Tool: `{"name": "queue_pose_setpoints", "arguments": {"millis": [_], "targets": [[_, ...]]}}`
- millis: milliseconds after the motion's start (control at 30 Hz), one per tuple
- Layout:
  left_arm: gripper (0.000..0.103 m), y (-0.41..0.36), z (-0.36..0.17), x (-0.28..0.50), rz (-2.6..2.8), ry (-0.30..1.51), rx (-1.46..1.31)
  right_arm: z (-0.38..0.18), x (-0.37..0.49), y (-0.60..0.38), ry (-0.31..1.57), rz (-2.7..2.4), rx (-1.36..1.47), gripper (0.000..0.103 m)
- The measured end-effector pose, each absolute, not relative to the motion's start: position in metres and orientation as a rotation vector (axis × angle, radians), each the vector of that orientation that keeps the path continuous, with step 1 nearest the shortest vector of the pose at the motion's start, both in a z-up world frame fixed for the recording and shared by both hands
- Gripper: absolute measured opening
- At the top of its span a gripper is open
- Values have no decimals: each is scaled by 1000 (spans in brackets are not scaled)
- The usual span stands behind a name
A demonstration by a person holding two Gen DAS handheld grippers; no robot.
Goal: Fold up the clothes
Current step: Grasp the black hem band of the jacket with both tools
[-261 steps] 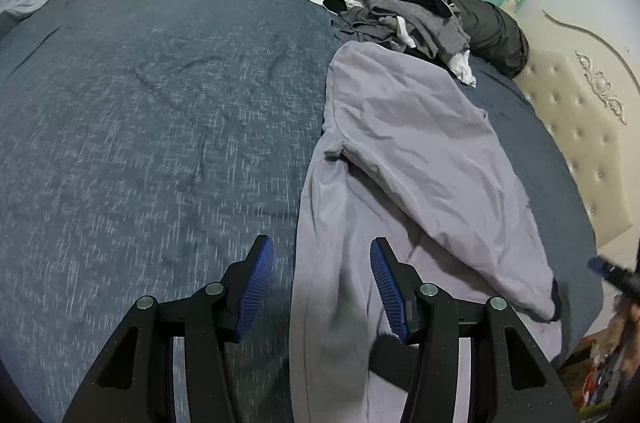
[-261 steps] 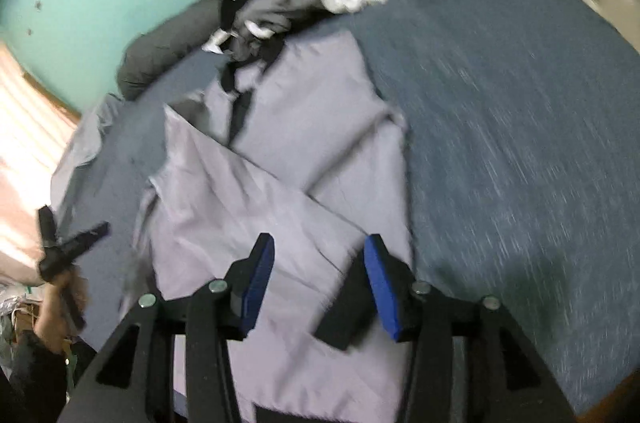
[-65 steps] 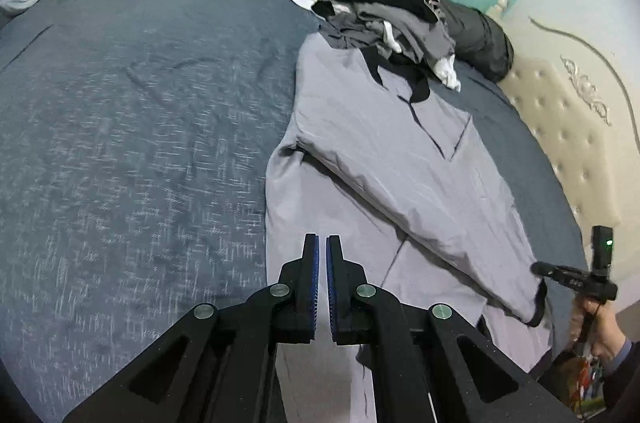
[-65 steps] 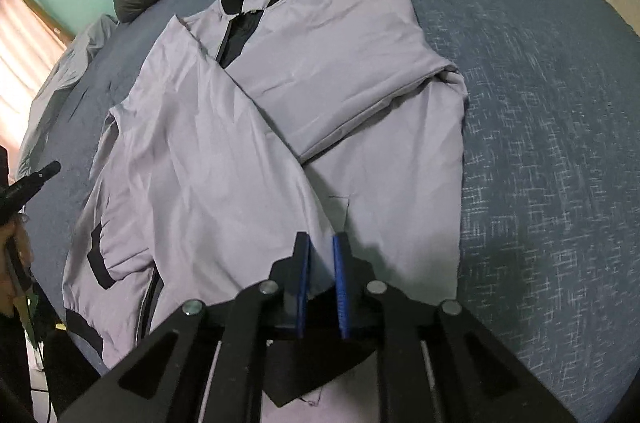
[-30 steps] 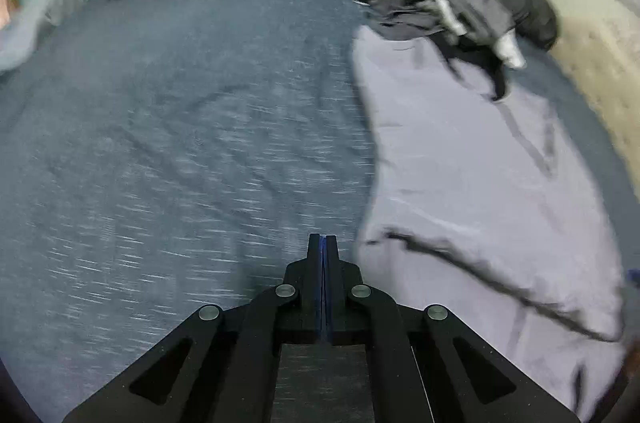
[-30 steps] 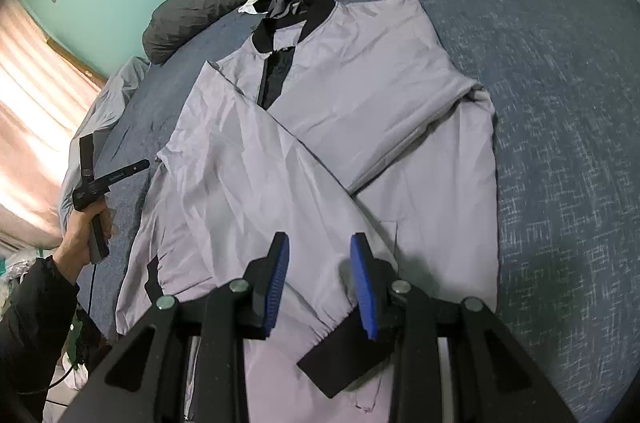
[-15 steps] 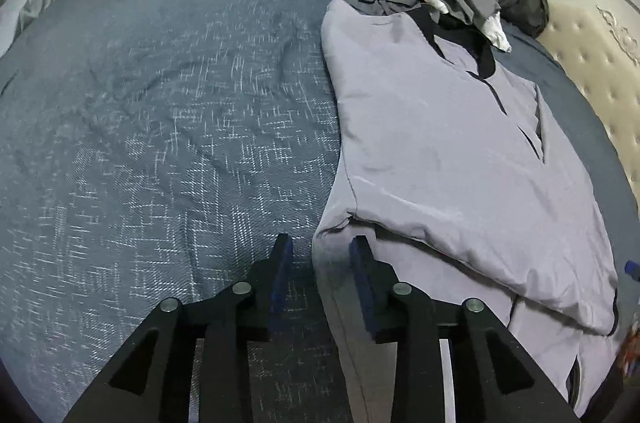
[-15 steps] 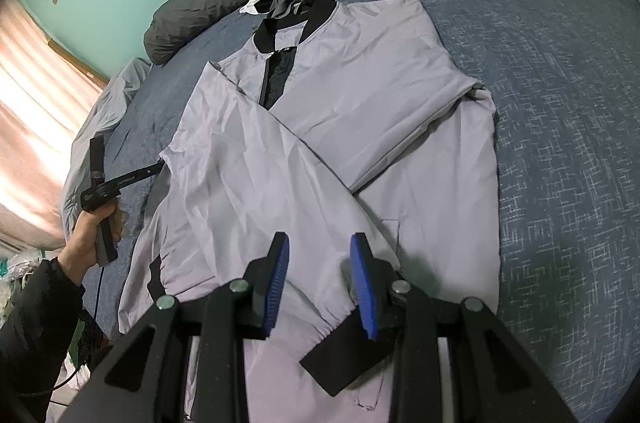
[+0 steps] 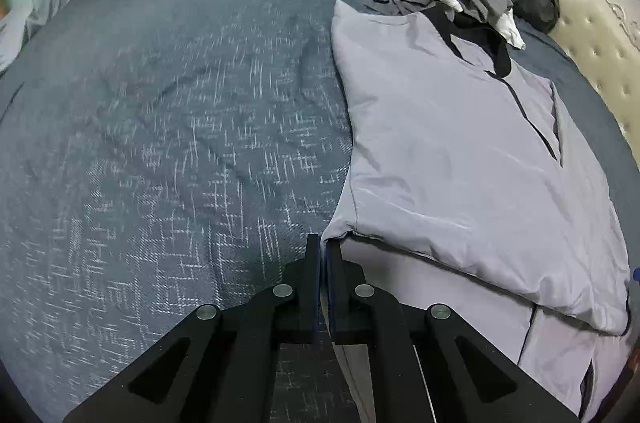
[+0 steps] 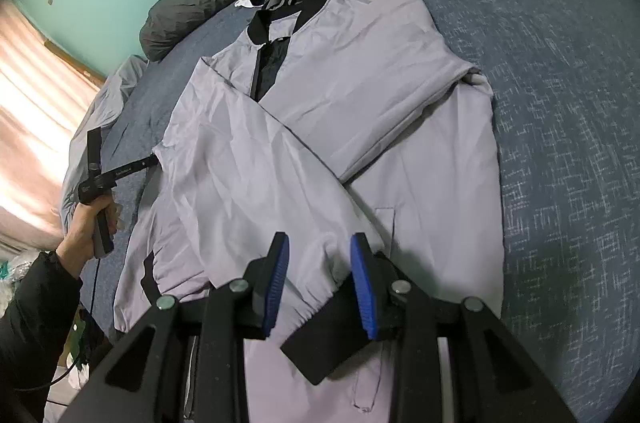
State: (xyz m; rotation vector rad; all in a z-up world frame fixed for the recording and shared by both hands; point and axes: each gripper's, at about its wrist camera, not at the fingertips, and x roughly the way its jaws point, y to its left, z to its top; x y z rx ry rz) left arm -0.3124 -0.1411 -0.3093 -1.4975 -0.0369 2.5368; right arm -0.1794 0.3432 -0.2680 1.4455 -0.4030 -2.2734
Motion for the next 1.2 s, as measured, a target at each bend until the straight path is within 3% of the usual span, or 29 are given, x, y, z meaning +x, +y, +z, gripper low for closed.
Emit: {"name": "queue_pose_setpoints", "arguments": {"millis": [333,633,733,800,1200], "targets": [[8,-164,-281,-264,2480,-171,-1526,-260,-169,346,-352,-2264,1466,32],[24,-161,-270,-161,2290,-305,-1615,-251,-132,379,-389,-2275,1528,41],[28,-151,-273,-129,2239,-277,-1647,-253,-116,399,-421,-2269,1573,44],[38,-147,-275,-111,2219,-260,-1664,-257,-104,411,-430,-2263,1613,47],[45,-143,-277,-59,2144,-338,-1731,-288,-61,432,-452,-2178,1752,50]]}}
